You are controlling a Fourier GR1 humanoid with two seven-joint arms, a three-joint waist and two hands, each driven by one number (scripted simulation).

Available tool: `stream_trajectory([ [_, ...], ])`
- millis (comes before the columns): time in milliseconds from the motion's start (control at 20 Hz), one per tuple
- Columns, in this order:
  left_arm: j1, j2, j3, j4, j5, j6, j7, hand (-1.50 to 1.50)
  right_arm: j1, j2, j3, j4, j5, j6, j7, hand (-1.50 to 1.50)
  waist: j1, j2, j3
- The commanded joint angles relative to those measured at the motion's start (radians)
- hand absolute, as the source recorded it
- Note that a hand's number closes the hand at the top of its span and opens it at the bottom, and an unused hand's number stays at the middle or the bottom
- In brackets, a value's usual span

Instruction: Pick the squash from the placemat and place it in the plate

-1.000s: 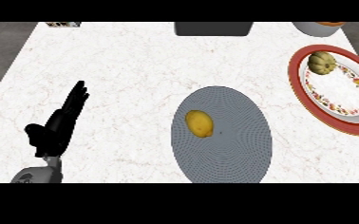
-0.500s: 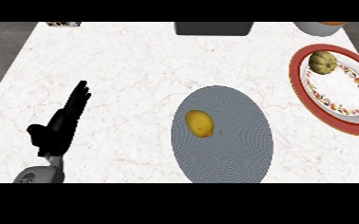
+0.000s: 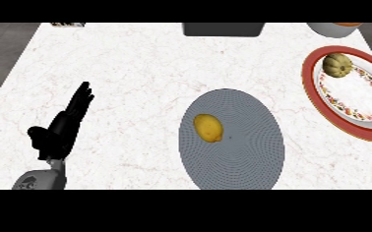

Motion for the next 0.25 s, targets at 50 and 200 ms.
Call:
stream_trajectory([
  [50,0.002,0.020,0.021,0.022,0.021,-0.036,-0.031,0.00,0.046,0.023,0.013,0.008,0.015,0.036,-0.119,-1.50,0.005,0.001,0.002],
  [200,0.002,0.017,0.008,0.014,0.005,-0.026,-0.008,0.00,0.057,-0.014,-0.011,0.013,-0.004,0.023,-0.114,-1.50,0.004,0.001,0.004],
])
